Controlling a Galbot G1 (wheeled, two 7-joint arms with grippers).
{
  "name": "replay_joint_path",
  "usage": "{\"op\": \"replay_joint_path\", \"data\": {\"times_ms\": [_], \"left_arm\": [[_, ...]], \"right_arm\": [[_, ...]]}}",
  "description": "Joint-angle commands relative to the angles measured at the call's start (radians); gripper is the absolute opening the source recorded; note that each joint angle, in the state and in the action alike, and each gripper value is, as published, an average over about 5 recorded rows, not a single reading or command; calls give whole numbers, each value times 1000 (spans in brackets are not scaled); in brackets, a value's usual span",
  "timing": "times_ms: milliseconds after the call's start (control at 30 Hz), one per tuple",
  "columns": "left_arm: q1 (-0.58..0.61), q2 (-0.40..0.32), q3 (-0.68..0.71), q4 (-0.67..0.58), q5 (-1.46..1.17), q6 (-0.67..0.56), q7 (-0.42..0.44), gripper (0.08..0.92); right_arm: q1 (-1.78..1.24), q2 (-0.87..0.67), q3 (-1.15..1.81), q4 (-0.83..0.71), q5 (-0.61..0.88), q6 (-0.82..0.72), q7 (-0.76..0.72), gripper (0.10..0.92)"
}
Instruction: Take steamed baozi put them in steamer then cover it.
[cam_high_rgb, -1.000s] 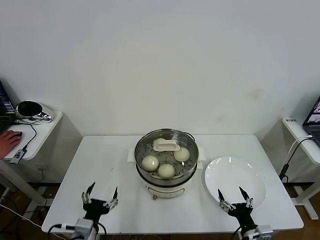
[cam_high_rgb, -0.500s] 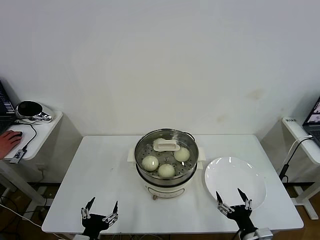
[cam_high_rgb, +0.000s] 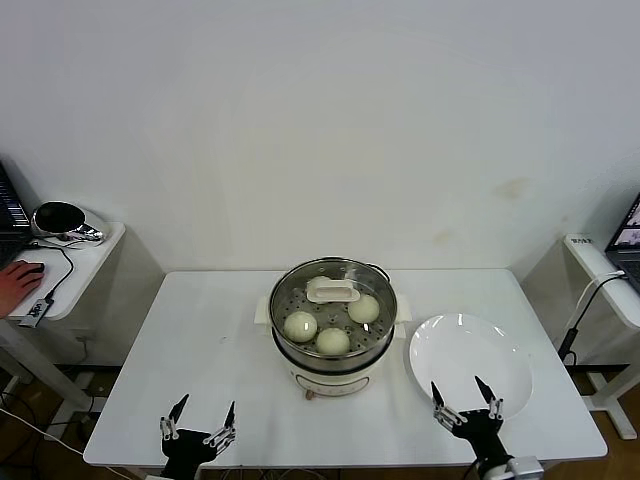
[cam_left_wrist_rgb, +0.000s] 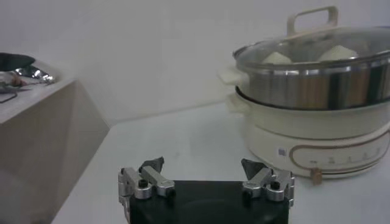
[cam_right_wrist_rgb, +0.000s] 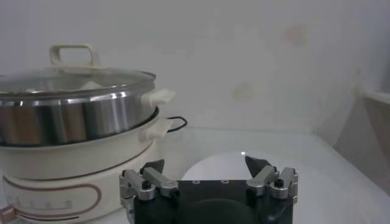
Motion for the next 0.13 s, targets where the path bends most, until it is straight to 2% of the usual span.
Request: {"op": "replay_joint_path", "data": {"times_ms": [33,133], "left_arm": [[6,-3,9,-1,-4,-18,3,823],[11,-2,8,-5,-4,-19,3,823]], "right_arm": [[8,30,12,-9,-17,-8,-2,823],[8,30,17,-8,-14,-8,-5,823]]}}
